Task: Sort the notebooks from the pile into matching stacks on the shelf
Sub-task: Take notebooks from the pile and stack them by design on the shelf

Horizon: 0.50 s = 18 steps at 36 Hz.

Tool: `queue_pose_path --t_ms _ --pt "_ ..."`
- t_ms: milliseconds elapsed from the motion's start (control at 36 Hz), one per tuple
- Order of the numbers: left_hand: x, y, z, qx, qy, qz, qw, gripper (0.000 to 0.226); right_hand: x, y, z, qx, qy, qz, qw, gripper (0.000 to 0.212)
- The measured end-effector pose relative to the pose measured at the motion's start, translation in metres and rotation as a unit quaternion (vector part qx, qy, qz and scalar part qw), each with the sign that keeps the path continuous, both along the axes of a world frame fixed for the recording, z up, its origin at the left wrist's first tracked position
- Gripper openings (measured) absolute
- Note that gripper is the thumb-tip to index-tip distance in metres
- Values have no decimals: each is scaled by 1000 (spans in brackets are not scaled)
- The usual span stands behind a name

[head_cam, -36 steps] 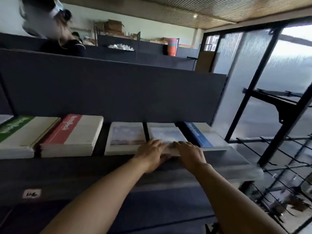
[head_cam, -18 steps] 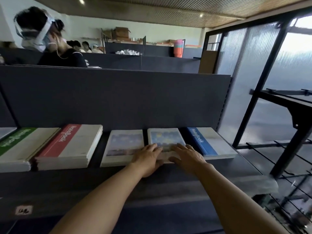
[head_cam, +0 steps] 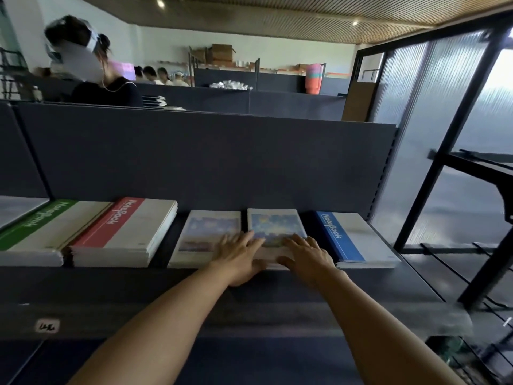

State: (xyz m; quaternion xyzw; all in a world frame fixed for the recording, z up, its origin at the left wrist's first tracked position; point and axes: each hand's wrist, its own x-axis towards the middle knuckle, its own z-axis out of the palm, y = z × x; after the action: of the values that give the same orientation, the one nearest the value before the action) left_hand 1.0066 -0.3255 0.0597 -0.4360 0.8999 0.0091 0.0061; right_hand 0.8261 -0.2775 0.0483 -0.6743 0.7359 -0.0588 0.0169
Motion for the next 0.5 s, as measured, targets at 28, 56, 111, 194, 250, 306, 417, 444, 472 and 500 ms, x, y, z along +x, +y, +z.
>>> queue_pose_path --t_ms 28,56,111,194,250,306,417,444,472,500 --pt "11 -2 3 -35 5 -6 999 63 0 -1 0 3 1 2 1000 60" --pt "23 -4 6 -62 8 -5 998 60 0 -1 0 7 1 5 1000 61" --pt "48 -9 13 -84 -7 7 996 54 -1 -2 -1 12 -5 5 1000 62" --pt "74 -15 19 -90 -64 23 994 56 -1 -2 -2 13 -17 3 1000 62" --pt "80 -17 18 -91 -82 16 992 56 -2 -2 -2 13 -21 3 1000 63" --pt "80 -17 14 -88 -95 2 992 53 -2 -2 -2 17 -21 -2 1000 63" --pt "80 -18 4 -93 -84 -2 992 43 -1 -1 1 24 -10 -4 1000 64" --pt "81 -18 2 -94 -82 -1 992 42 0 -1 1 25 -8 -4 1000 64" --pt "82 -18 1 -92 -80 2 993 42 1 0 1 22 -7 -4 1000 63" --pt "82 -17 -1 -90 -78 5 993 44 2 0 1 19 -8 -4 1000 63"
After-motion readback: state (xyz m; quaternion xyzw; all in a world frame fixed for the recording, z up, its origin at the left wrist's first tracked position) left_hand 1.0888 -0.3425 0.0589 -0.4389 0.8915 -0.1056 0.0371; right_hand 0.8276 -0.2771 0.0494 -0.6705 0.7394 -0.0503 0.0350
